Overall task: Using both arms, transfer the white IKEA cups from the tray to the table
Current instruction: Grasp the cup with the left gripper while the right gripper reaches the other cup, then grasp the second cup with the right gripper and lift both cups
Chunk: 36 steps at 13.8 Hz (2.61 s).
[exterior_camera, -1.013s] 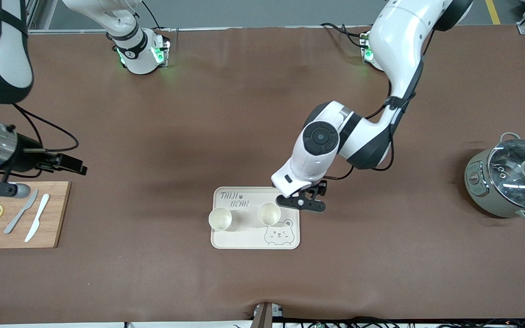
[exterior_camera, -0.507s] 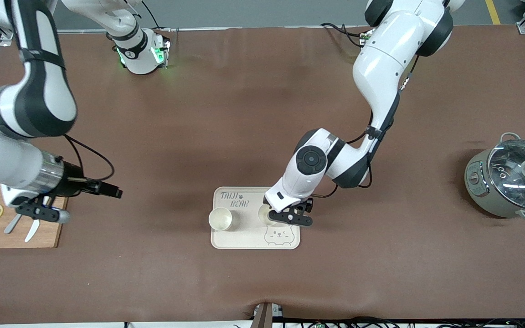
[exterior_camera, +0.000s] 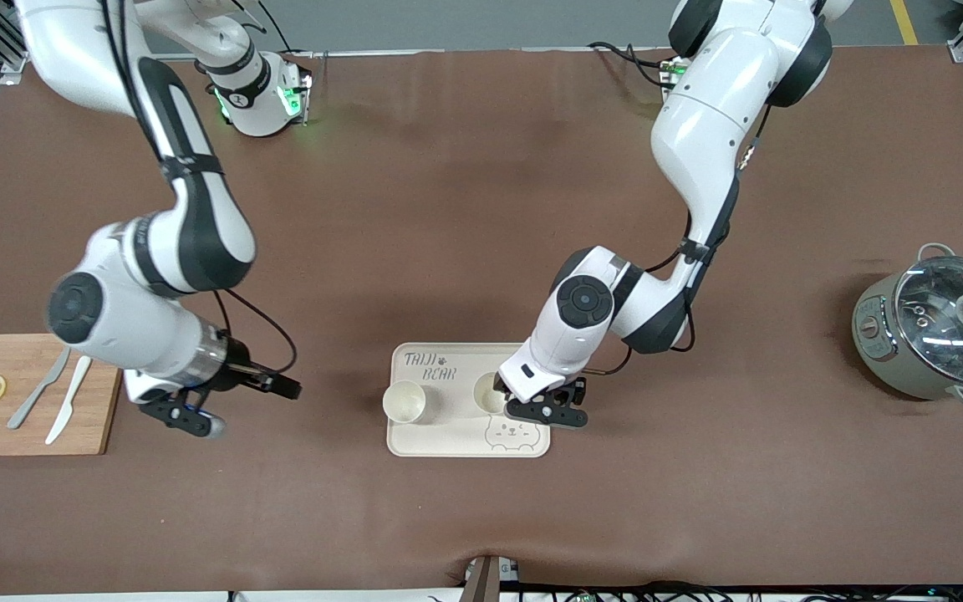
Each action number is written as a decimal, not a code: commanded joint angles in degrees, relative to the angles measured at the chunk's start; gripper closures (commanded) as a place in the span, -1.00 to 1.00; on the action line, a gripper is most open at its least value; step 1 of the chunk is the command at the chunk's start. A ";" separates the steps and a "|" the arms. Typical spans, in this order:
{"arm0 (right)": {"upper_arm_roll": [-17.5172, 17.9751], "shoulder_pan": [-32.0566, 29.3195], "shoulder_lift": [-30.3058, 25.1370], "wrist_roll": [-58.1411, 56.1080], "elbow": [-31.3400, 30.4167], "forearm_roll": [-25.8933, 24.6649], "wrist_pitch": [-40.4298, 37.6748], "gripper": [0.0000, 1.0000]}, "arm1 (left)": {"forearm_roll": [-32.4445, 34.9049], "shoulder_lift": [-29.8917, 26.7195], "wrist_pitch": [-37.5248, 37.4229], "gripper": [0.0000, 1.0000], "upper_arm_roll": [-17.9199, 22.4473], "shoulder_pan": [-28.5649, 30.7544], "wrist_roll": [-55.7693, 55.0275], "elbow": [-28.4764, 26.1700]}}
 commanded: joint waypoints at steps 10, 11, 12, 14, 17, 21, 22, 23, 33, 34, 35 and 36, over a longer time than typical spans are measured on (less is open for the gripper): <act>-0.60 9.84 9.82 6.40 0.78 0.21 10.97 -1.00 | 1.21 1.76 2.38 1.00 2.41 -4.00 -7.04 0.65; -0.60 10.28 10.34 6.31 0.87 0.21 11.32 -1.00 | 1.21 1.77 2.38 1.00 2.50 -4.26 -7.04 0.65; -0.69 10.81 10.78 6.31 1.21 0.21 11.84 -1.00 | 1.12 1.77 2.38 1.00 2.50 -4.35 -7.21 0.65; -0.78 11.69 12.01 6.49 2.53 -0.06 12.02 -1.00 | 1.12 1.68 2.38 1.00 2.50 -4.44 -7.30 0.65; -0.78 12.48 12.98 6.58 2.80 -3.03 12.64 -1.00 | 0.95 1.15 2.29 1.00 2.50 -4.18 -7.30 0.65; -0.78 12.57 13.42 6.58 2.89 -4.80 12.99 -0.16 | 1.30 -3.66 -5.85 1.00 2.41 -2.07 -6.69 -0.75; -0.78 12.66 13.42 6.58 2.89 -4.80 12.99 0.08 | 1.30 -6.47 -9.80 1.00 2.41 -1.54 -6.17 -2.41; -0.78 12.74 13.42 6.58 2.98 -4.80 12.99 0.32 | 1.12 -9.89 -12.97 1.00 2.15 -0.75 -5.03 -5.13; -0.87 12.57 12.55 6.31 5.52 -4.71 12.02 1.00 | -3.70 -45.23 3.25 1.00 -15.31 34.62 25.79 -55.83; -1.04 12.31 12.11 5.97 5.79 -4.80 11.85 1.00 | -4.67 -46.65 4.82 1.00 -18.39 39.72 30.35 -59.00; -1.57 11.52 11.84 5.61 6.57 -5.15 11.15 1.00 | -5.81 -47.71 6.58 1.00 -20.59 43.77 35.01 -61.90; -2.18 10.65 11.75 5.26 7.88 -6.02 9.23 1.00 | -7.13 -48.50 9.29 1.00 -22.09 47.29 39.41 -64.89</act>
